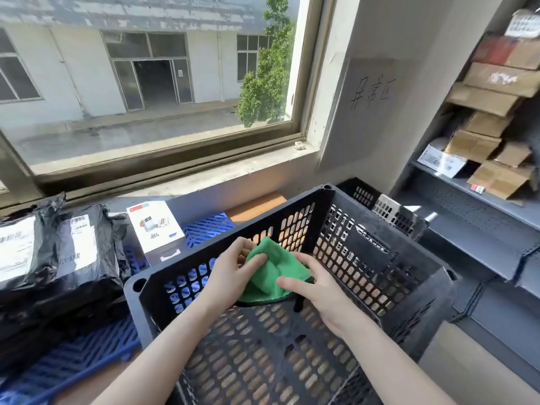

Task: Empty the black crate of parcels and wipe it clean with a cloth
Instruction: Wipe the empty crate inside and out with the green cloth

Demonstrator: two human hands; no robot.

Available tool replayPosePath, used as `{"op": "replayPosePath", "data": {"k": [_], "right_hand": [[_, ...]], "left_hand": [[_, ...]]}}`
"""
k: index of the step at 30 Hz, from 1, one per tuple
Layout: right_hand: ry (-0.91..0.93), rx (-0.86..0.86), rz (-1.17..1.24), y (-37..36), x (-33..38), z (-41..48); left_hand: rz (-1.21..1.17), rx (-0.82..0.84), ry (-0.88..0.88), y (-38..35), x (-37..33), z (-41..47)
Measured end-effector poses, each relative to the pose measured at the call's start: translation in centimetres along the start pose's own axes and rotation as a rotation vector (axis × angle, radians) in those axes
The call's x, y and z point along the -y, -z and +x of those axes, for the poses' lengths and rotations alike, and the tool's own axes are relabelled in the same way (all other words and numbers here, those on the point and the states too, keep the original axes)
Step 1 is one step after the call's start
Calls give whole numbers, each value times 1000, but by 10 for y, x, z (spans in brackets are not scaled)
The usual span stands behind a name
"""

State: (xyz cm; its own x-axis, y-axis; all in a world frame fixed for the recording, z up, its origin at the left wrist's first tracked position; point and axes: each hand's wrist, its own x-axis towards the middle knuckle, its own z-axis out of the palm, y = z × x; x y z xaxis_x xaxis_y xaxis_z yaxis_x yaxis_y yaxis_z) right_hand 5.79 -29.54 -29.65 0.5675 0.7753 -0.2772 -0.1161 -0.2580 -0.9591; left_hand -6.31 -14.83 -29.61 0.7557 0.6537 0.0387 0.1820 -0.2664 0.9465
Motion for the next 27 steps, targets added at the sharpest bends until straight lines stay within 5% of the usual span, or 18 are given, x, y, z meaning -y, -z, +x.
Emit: {"op": "replayPosePath", "data": {"k": [9,14,23,27], "right_hand": [[122,-310,-33,-5,-2,-3],[53,-269,-61,-7,0,-4],[2,-16,108,-10,-2,-2],[34,-118,20,-12,-9,1]], "left_hand": [[66,-77,-36,0,1,-1],[-103,47,21,2,-4,-3],[-235,-29,101,3,-10,-2],[-304,26,121,4,-9,-4]]}}
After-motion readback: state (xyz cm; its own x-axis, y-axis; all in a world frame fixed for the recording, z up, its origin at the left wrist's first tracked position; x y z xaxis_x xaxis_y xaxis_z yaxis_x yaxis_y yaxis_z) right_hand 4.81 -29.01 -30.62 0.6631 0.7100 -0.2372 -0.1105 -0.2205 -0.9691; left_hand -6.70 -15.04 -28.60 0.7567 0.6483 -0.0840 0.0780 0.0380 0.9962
